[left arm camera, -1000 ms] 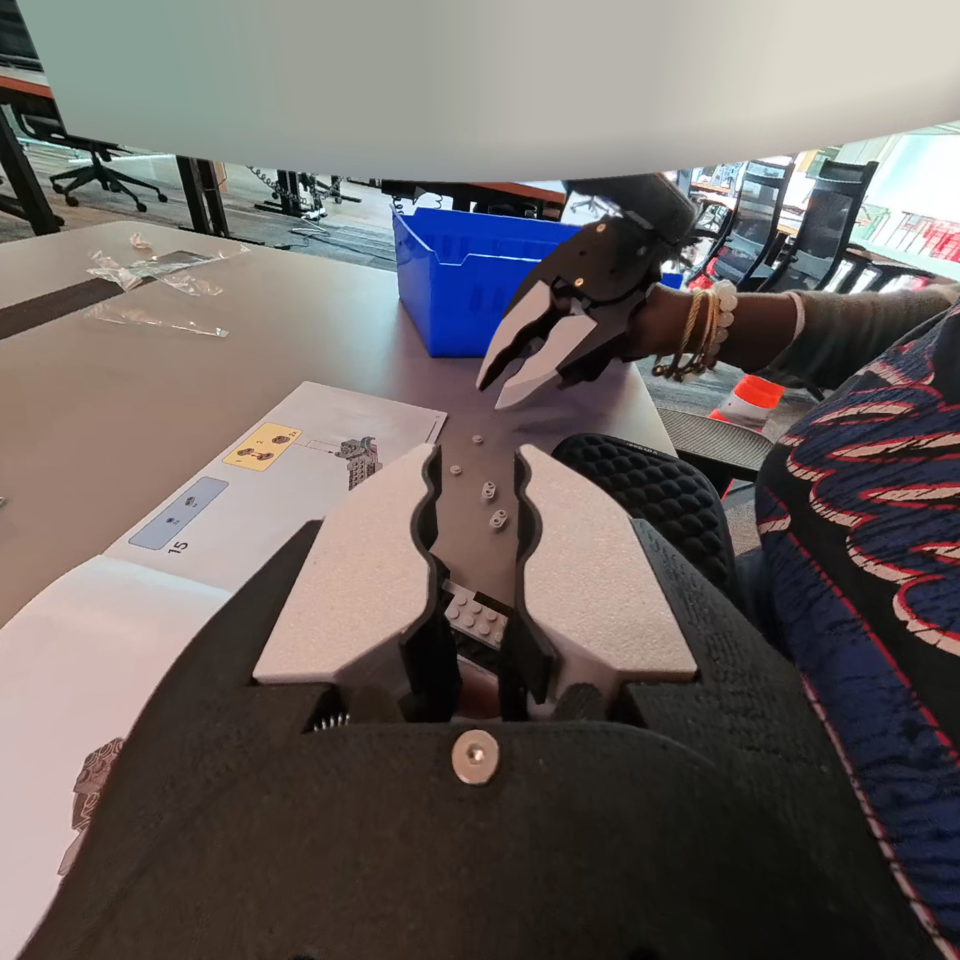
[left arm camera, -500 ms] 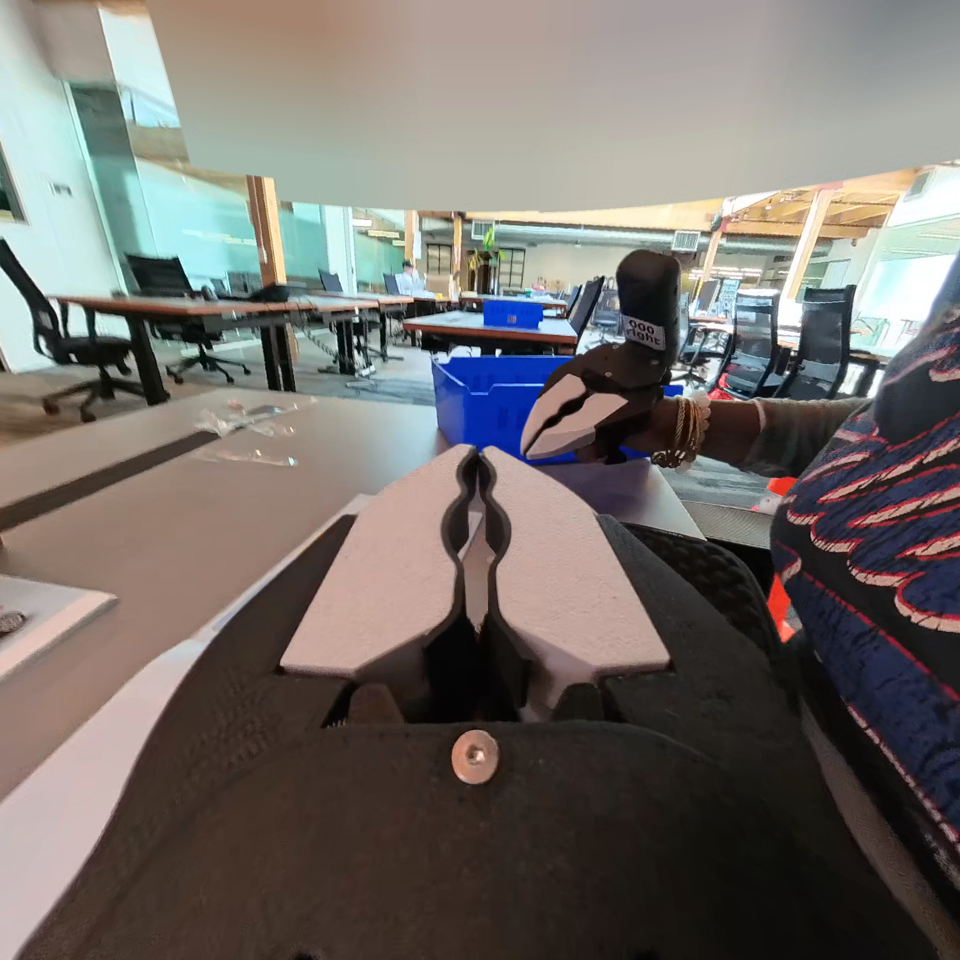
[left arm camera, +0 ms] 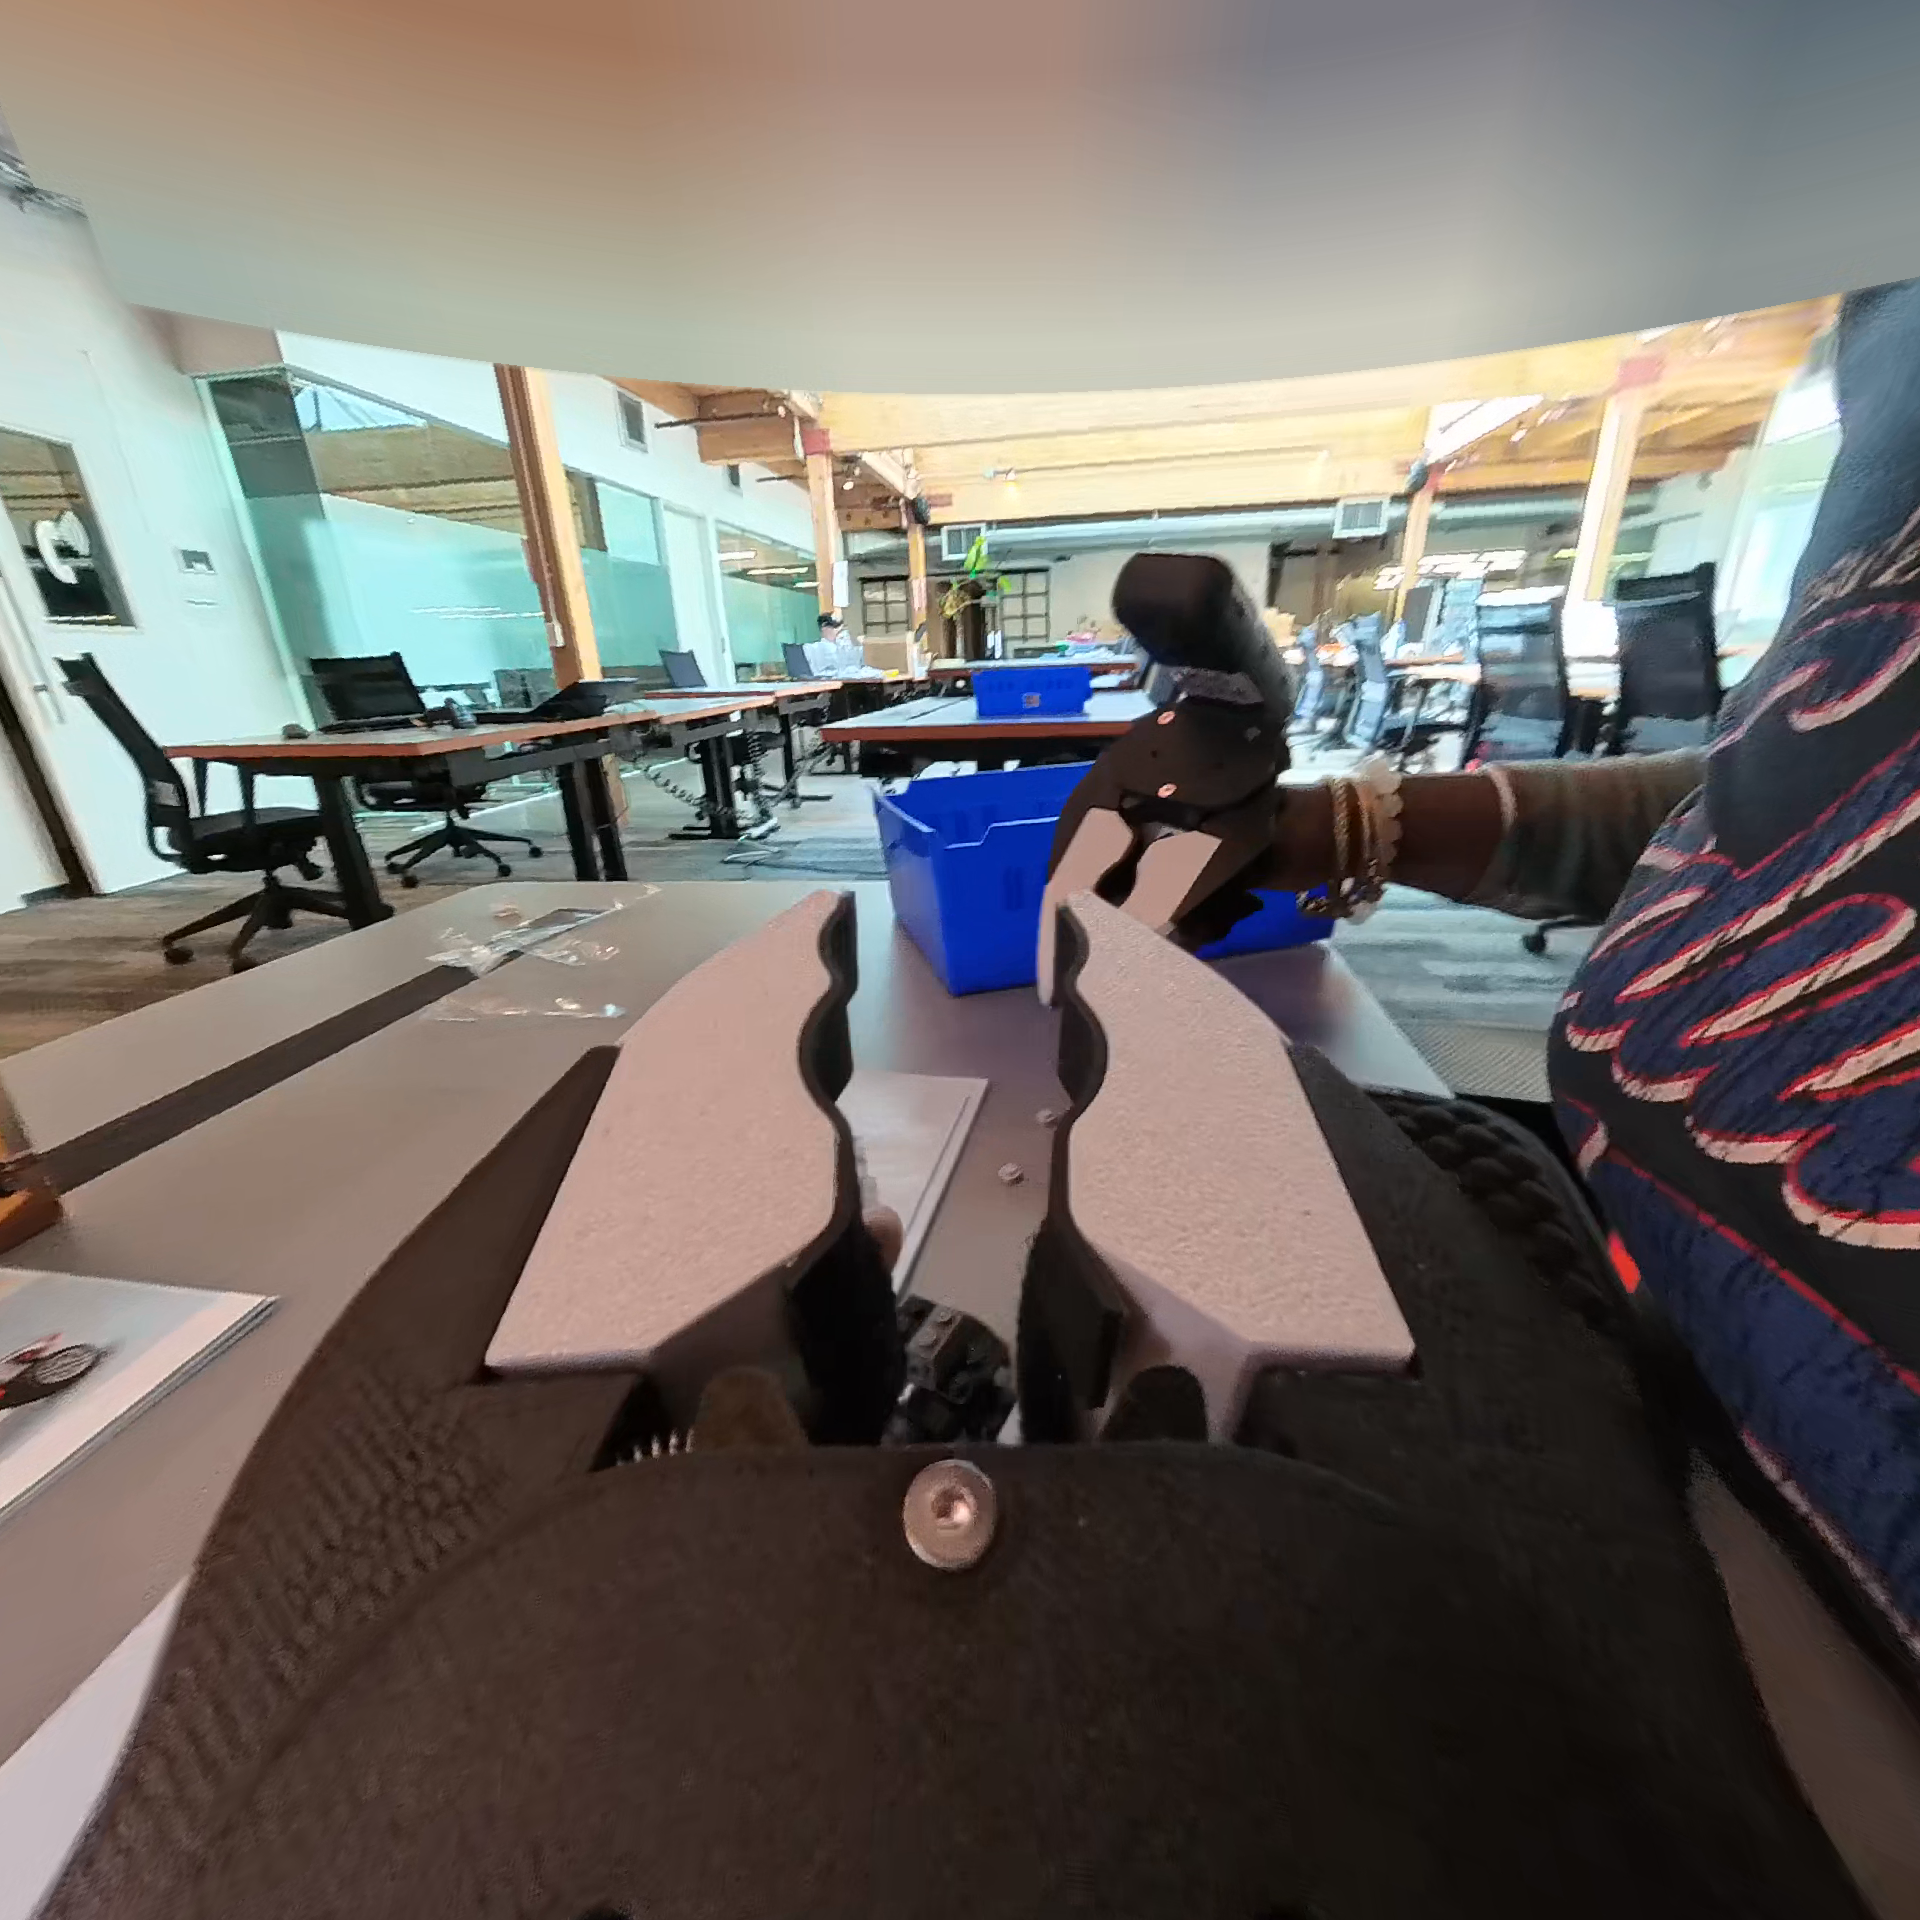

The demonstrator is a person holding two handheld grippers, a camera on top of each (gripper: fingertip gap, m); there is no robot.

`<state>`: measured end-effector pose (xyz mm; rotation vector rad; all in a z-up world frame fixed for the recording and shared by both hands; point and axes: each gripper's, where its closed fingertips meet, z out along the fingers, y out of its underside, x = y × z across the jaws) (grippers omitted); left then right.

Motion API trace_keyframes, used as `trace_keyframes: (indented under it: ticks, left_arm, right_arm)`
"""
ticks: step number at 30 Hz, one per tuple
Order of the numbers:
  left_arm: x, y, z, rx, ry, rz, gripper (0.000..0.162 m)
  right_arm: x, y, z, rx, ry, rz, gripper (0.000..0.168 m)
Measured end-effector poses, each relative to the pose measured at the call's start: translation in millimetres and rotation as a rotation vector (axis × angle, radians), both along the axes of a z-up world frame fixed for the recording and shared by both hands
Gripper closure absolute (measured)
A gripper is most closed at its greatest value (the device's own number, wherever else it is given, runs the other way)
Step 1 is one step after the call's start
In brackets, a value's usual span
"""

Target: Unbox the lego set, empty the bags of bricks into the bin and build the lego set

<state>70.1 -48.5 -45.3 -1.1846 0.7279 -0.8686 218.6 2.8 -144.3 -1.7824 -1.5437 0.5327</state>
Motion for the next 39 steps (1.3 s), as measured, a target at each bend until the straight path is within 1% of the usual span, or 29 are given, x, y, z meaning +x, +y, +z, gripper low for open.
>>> trace_keyframes:
  ticks: [1,2,3,4,5,9,12,16,19,22,25,34,39]
  left_arm:
    - [0.4,-1.8,1.3,-0.001,-0.011,-0.016,0.128]
    - [0.6,-3.1,1.7,-0.001,-0.014,-0.027,0.137]
    - [0.5,-3.5,1.2,-0.004,-0.011,-0.031,0.149]
    - [0.4,-2.7,0.0,-0.013,-0.004,-0.028,0.158]
    - [-0.2,-0.9,-1.8,-0.024,0.006,-0.019,0.161]
    - [-4.8,5.7,-5.3,-0.061,0.003,0.019,0.16]
    - [-9.5,10.5,-5.7,-0.085,-0.024,0.042,0.158]
    - [-11.8,15.4,-9.3,-0.108,-0.019,0.067,0.155]
    - [-11.4,17.6,-13.4,-0.109,0.003,0.085,0.154]
    - [-10.5,20.1,-18.1,-0.127,0.02,0.095,0.153]
    - [-10.5,22.5,-22.0,-0.141,0.033,0.107,0.152]
    - [-12.5,26.4,-26.6,-0.175,0.037,0.125,0.152]
    - [-12.9,29.0,-31.8,-0.19,0.061,0.141,0.15]
  right_arm:
    - [-1.9,1.6,-0.3,-0.004,0.001,-0.005,0.156]
    - [-4.9,3.1,-0.6,-0.006,0.009,-0.011,0.148]
    - [-8.2,4.4,-1.0,-0.006,0.023,-0.019,0.145]
    - [-11.6,6.3,-1.1,0.002,0.047,-0.031,0.158]
    - [-15.7,7.9,-0.3,0.014,0.09,-0.042,0.166]
    - [-11.4,28.9,-0.6,0.127,0.24,-0.194,0.166]
    - [-2.1,37.0,1.1,0.122,0.35,-0.287,0.163]
    - [0.7,37.7,15.0,0.184,0.436,-0.272,0.159]
    - [-1.2,34.6,16.3,0.257,0.42,-0.225,0.155]
    - [2.6,40.5,18.3,0.403,0.379,-0.258,0.155]
    - [6.4,46.8,20.5,0.533,0.345,-0.285,0.16]
    - [7.1,50.0,20.0,0.548,0.335,-0.282,0.168]
    - [7.0,52.0,20.4,0.546,0.339,-0.281,0.167]
